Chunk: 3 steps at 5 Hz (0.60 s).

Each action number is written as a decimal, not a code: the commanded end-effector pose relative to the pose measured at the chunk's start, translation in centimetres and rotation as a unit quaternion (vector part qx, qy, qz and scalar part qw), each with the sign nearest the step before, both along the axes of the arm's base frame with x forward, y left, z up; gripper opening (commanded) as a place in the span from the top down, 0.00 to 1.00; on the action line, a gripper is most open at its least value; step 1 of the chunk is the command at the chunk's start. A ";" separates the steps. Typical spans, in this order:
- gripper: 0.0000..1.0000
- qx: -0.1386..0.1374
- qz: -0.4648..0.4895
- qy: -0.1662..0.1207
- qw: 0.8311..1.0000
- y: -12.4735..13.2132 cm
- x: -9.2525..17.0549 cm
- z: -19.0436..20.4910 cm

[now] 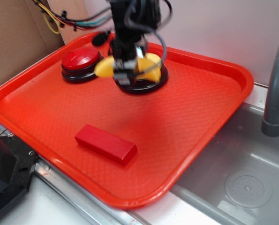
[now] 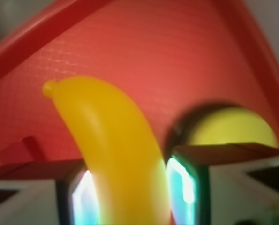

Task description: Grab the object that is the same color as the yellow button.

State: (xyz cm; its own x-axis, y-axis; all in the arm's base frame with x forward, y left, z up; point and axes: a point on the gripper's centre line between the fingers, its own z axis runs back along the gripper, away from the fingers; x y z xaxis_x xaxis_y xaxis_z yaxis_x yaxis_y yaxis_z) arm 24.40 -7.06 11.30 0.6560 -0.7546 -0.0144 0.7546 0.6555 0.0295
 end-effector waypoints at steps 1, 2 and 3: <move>1.00 -0.051 0.249 -0.020 0.967 4.7 -1.4 8.0; 1.00 -0.057 0.367 -0.038 0.928 6.6 -2.8 9.4; 1.00 -0.062 0.460 -0.034 0.885 7.6 -4.1 9.4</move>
